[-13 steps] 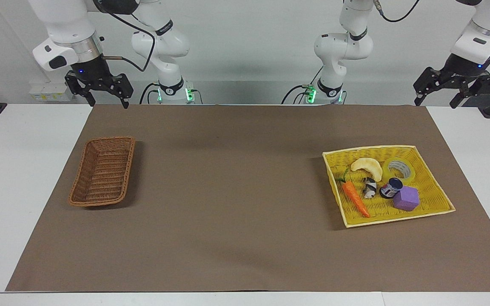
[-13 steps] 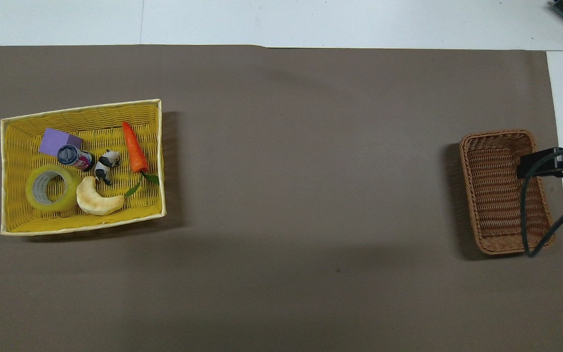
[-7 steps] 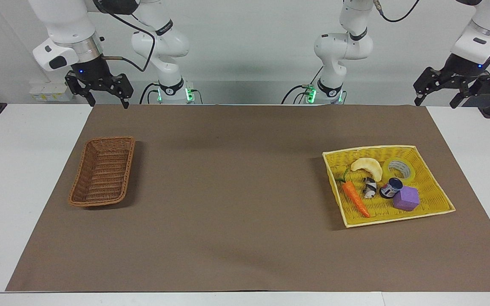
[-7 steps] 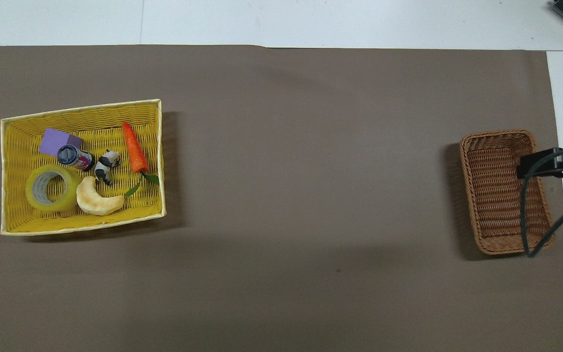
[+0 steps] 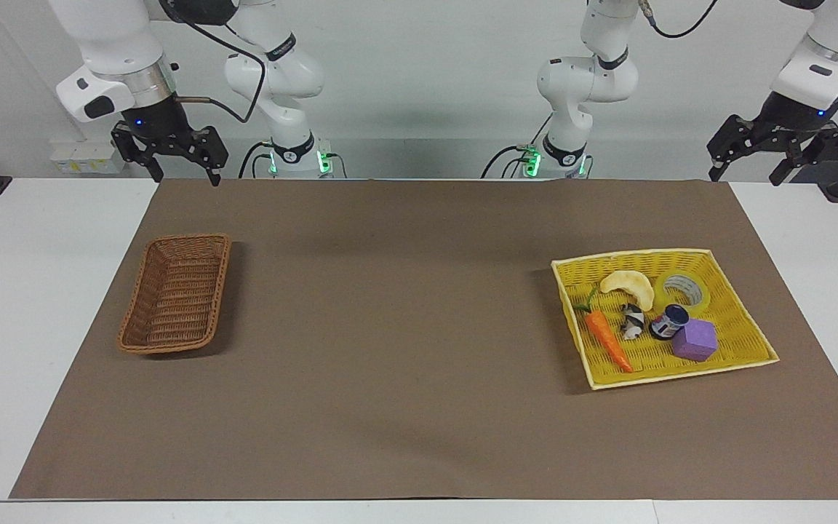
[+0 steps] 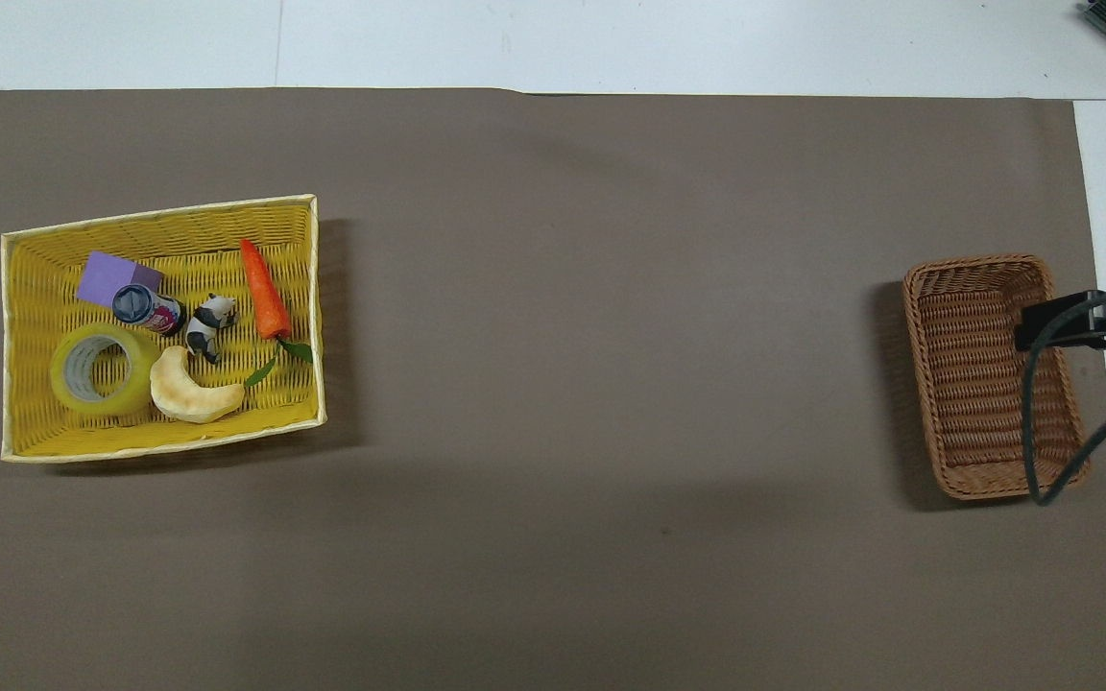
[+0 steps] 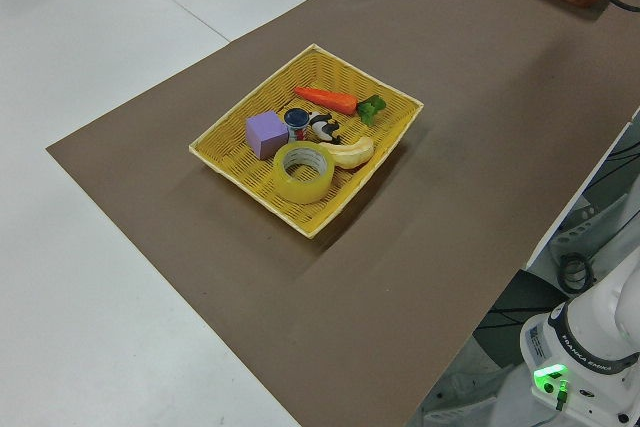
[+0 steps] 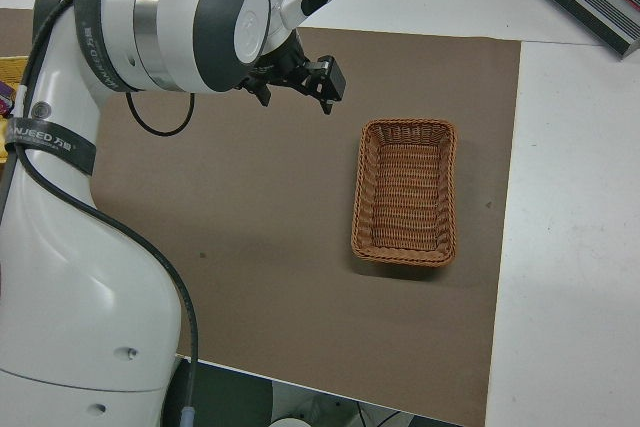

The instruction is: Move tape to another basket

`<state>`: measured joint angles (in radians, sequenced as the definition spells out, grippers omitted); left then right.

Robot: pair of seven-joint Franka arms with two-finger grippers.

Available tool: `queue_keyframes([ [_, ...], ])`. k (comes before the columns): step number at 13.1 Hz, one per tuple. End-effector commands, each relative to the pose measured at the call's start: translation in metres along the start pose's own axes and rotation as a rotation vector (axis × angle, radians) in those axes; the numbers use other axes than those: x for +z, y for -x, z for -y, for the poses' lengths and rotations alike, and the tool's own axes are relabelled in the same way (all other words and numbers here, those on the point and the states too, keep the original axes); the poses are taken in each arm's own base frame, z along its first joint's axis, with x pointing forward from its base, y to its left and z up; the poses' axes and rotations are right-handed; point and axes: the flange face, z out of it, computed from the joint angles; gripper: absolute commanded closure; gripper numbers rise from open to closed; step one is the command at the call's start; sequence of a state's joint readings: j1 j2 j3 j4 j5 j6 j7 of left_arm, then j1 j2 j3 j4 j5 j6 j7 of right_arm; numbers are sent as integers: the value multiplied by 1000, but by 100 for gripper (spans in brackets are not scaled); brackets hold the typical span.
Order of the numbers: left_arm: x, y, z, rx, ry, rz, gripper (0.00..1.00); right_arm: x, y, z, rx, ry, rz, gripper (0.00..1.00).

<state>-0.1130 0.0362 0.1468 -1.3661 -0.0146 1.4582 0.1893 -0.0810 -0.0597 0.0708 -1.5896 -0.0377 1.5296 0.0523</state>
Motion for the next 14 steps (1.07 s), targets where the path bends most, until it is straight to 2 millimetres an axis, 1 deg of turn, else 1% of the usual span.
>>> queue_keyframes([
  [1, -4, 2, -4, 1, 5, -10, 0, -1, 8, -1, -22, -30, -2, 0],
  [2, -4, 4, -6, 5, 9, -4, 0, -1, 8, -1, -24, -31, -2, 0],
  [4, 5, 10, -3, 14, 12, -13, 0, -3, 6, 0, -25, -62, -6, 0],
  [6, 22, 14, 3, 5, 11, -50, 0, -3, 6, 0, -22, -62, -6, 0],
  [8, 46, 15, 17, 43, 9, -57, 0, -3, 6, -1, -19, -62, -7, 0],
  [10, 81, 16, 40, 86, 6, -45, 0, -3, 6, 1, -19, -64, -4, 0],
  [12, 126, 20, 63, 103, -7, -70, 0, -1, 8, 1, -19, -65, -1, 0],
  [13, 140, 21, 67, 128, -12, -79, 0, -1, 8, 2, -20, -66, -1, 0],
  [14, 159, 24, 76, 139, -14, -71, 0, 2, 10, 4, -27, -72, 7, 0],
])
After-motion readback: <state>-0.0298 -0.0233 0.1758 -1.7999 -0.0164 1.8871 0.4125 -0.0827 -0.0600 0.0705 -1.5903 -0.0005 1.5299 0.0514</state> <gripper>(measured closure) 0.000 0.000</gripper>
